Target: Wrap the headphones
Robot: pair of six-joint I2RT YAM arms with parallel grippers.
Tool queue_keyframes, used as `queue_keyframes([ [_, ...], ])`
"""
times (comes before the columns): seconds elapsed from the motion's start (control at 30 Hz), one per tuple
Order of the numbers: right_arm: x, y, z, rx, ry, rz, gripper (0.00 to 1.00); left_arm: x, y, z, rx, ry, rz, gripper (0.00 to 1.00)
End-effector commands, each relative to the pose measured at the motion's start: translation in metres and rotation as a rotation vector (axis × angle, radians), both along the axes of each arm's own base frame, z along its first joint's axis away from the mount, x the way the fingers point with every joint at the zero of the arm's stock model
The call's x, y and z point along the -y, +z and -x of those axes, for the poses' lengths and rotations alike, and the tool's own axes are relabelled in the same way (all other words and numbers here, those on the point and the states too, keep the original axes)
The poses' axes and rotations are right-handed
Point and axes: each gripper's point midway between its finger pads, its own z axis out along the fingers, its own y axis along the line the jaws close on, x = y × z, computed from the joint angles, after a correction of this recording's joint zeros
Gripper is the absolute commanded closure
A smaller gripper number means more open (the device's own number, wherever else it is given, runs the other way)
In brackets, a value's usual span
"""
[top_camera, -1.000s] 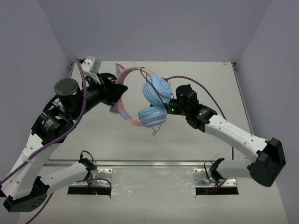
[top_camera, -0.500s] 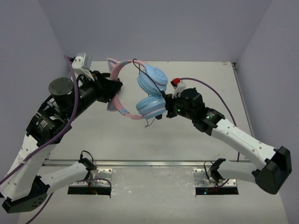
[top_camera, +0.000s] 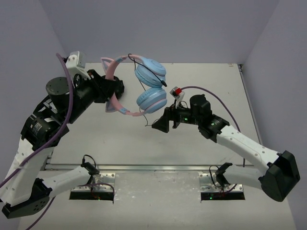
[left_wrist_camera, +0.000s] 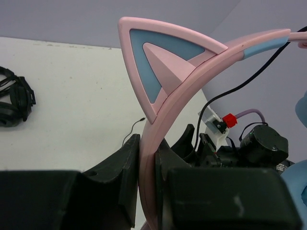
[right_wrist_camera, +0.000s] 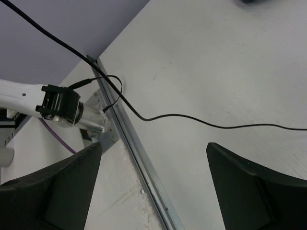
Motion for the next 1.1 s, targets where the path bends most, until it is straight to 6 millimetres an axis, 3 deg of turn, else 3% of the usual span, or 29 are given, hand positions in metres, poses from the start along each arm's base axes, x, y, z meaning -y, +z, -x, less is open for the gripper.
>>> queue_keyframes([
  [0.0, -0.024, 0.04, -0.01, 0.092, 0.07, -0.111, 0.1, -0.013, 0.044, 0.004, 0.058, 0.072, 0.135, 1.0],
  [0.17, -0.048, 0.054, -0.025, 0.118, 0.093, -0.16, 0.11, -0.016, 0.048, 0.006, 0.043, 0.091, 0.161, 1.0],
  [0.4, -0.096, 0.057, -0.028, 0.131, 0.133, -0.198, 0.13, -0.024, 0.051, 0.004, 0.025, 0.152, 0.22, 1.0],
  [0.43, -0.103, 0.047, -0.034, 0.12, 0.127, -0.184, 0.14, -0.025, 0.051, 0.003, 0.016, 0.158, 0.219, 1.0],
  [0.53, -0.123, 0.041, -0.039, 0.103, 0.142, -0.193, 0.35, -0.027, 0.05, 0.0, -0.002, 0.184, 0.218, 1.0],
  [0.57, -0.127, 0.039, -0.038, 0.086, 0.147, -0.202, 0.48, -0.03, 0.054, 0.001, 0.004, 0.195, 0.223, 1.0],
  [0.67, -0.132, 0.031, -0.032, 0.057, 0.166, -0.235, 0.7, -0.044, 0.052, -0.004, -0.004, 0.281, 0.195, 1.0],
  [0.7, -0.129, 0.02, -0.028, 0.037, 0.162, -0.228, 0.98, -0.05, 0.048, -0.01, -0.008, 0.325, 0.161, 1.0],
  [0.77, -0.124, 0.025, -0.022, 0.063, 0.127, -0.251, 0.99, -0.057, 0.046, -0.015, -0.003, 0.369, 0.118, 1.0],
  [0.83, -0.118, 0.012, -0.011, 0.06, 0.11, -0.22, 0.99, -0.069, 0.031, -0.027, -0.036, 0.475, 0.058, 1.0],
  [1.07, -0.134, 0.018, 0.044, 0.18, 0.179, -0.061, 0.99, -0.077, 0.016, -0.059, -0.038, 0.639, -0.027, 1.0],
])
